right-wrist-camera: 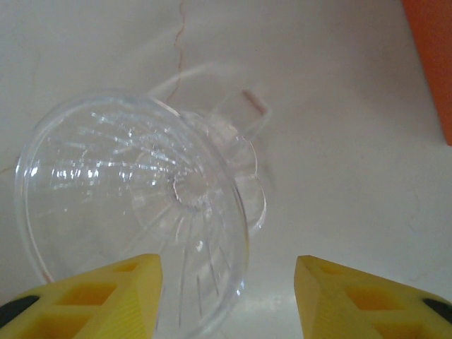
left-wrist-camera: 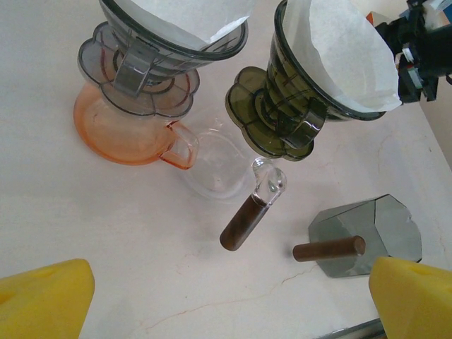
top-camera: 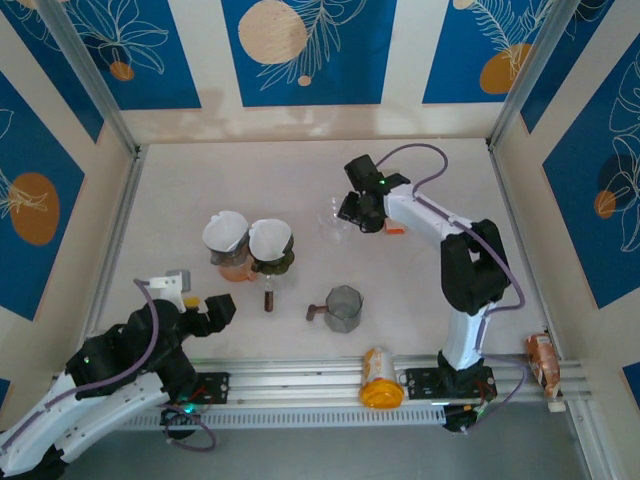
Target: Place the coffee filter in the dripper
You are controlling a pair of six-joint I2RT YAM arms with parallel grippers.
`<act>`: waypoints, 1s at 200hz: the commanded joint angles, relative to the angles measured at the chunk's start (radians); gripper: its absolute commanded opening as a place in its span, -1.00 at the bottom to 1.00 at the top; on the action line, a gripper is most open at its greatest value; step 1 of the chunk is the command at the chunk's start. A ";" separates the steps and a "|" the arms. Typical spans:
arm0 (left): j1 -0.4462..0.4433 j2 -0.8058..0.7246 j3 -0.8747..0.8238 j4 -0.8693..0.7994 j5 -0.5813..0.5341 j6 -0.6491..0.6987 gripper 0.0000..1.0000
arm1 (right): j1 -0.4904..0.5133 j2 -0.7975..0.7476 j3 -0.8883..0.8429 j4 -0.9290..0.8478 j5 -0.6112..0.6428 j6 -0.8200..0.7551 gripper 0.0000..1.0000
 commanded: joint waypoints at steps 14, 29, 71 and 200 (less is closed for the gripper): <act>-0.002 -0.008 -0.018 0.020 0.014 -0.006 1.00 | -0.009 0.062 0.057 -0.028 -0.050 0.025 -0.05; -0.002 -0.009 -0.021 0.020 0.014 -0.006 1.00 | -0.009 0.064 0.043 -0.022 -0.055 0.025 -0.17; -0.002 -0.020 -0.026 0.020 0.013 -0.012 1.00 | -0.014 0.058 0.018 -0.007 -0.084 0.026 -0.56; -0.002 -0.060 -0.012 -0.042 -0.004 -0.020 1.00 | -0.004 -0.441 -0.230 -0.070 -0.110 -0.055 -1.00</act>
